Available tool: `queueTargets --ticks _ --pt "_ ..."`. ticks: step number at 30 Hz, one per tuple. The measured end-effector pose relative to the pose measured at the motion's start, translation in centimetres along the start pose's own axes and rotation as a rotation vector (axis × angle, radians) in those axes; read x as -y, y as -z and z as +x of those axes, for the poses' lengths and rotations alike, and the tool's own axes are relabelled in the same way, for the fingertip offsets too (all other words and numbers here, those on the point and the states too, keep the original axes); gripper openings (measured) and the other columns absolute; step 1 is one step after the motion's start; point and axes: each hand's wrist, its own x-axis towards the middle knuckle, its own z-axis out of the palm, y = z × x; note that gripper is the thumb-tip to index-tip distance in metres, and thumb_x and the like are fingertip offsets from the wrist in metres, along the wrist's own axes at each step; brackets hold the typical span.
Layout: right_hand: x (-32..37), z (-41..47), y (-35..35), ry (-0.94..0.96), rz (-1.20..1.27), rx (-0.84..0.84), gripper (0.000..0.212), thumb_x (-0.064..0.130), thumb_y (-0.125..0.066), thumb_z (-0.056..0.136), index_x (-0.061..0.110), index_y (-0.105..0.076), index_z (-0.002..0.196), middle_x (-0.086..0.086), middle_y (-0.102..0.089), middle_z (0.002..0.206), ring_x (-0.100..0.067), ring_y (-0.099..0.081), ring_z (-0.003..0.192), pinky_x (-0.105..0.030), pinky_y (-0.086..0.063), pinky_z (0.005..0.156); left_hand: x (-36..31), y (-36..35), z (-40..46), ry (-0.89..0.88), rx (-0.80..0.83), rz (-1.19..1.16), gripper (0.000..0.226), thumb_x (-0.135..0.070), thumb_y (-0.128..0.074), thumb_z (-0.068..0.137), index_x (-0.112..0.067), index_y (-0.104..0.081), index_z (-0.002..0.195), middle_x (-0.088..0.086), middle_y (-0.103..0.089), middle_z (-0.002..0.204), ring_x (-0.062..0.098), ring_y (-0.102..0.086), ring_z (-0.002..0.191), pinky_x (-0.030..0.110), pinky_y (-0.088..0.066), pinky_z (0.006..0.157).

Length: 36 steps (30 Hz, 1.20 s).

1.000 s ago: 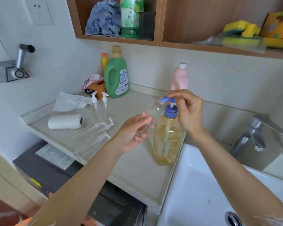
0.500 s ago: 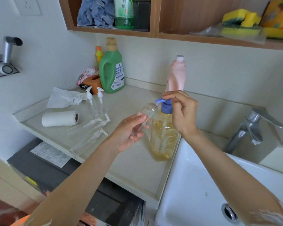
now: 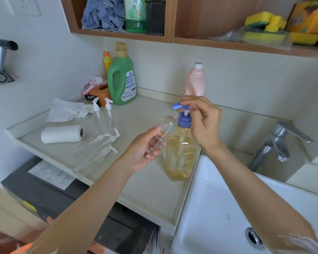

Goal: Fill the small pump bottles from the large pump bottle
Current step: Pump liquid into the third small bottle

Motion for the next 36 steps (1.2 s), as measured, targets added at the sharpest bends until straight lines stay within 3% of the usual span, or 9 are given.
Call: queueTargets --ticks 5,13,20,24,30,33,36 --pt "-0.6 -0.3 -1.1 -0.025 0.100 -0.058 0.030 0.006 -0.037 0.087 0.005 -0.067 0.088 -0.010 -0.066 0.090 -0.018 -0.064 0.089 -0.017 -0.047 0.081 0.4 -0.3 0.5 0.011 0.064 -0.055 0.036 -0.046 -0.057 0.072 -0.010 -0.055 0.078 0.003 -0.053 0.067 0.006 -0.036 0.037 0.011 -0.019 0.031" --pt "-1.0 -0.7 -0.5 0.000 0.091 -0.016 0.028 0.007 -0.038 0.089 0.005 -0.066 0.092 -0.011 -0.067 0.097 -0.024 -0.065 0.094 -0.024 -0.047 0.086 0.4 0.6 0.6 -0.042 0.096 -0.105 0.031 -0.045 -0.055 0.075 -0.020 -0.070 0.063 0.002 -0.053 0.066 0.006 -0.036 0.038 0.011 -0.021 0.031" --pt "-1.1 -1.1 -0.5 0.001 0.027 -0.036 0.029 0.003 -0.040 0.081 0.007 -0.068 0.088 -0.008 -0.068 0.093 -0.023 -0.066 0.092 -0.028 -0.049 0.087 0.3 0.5 0.5 -0.027 0.075 -0.055 0.031 -0.045 -0.059 0.072 -0.016 -0.066 0.073 0.002 -0.053 0.067 0.006 -0.038 0.038 0.012 -0.021 0.031" --pt "-1.0 -1.9 -0.6 0.012 -0.041 -0.057 0.032 0.003 -0.040 0.078 -0.002 -0.071 0.084 -0.005 -0.068 0.092 -0.016 -0.066 0.092 -0.022 -0.049 0.088 0.7 0.4 0.2 0.003 0.045 -0.057 0.034 -0.045 -0.059 0.071 -0.012 -0.061 0.079 0.003 -0.052 0.067 0.006 -0.037 0.039 0.011 -0.020 0.032" --pt "0.7 -1.2 -0.3 -0.017 -0.074 -0.013 0.036 0.006 -0.038 0.077 0.000 -0.072 0.087 0.000 -0.068 0.095 -0.010 -0.065 0.095 -0.020 -0.048 0.089 0.0 0.2 -0.6 -0.045 0.081 -0.034 0.029 -0.042 -0.060 0.072 -0.015 -0.064 0.083 0.000 -0.054 0.070 0.005 -0.041 0.042 0.010 -0.024 0.035" --pt "1.5 -0.2 -0.2 -0.026 -0.108 -0.004 0.034 0.009 -0.040 0.080 0.003 -0.073 0.087 0.004 -0.068 0.095 -0.007 -0.064 0.095 -0.016 -0.046 0.086 -0.5 0.2 -1.2 -0.110 0.116 0.044 0.036 -0.036 -0.062 0.073 -0.012 -0.061 0.100 -0.003 -0.057 0.073 0.007 -0.047 0.048 0.013 -0.032 0.041" --pt "2.9 -0.6 -1.0 0.065 -0.240 -0.005 0.028 0.007 -0.045 0.081 0.003 -0.072 0.088 0.003 -0.068 0.097 -0.014 -0.063 0.104 -0.019 -0.044 0.093 -0.2 1.3 -1.5 -0.214 0.087 0.157 0.015 -0.025 -0.061 0.087 -0.015 -0.061 0.099 -0.005 -0.060 0.075 0.012 -0.053 0.063 0.021 -0.042 0.059"
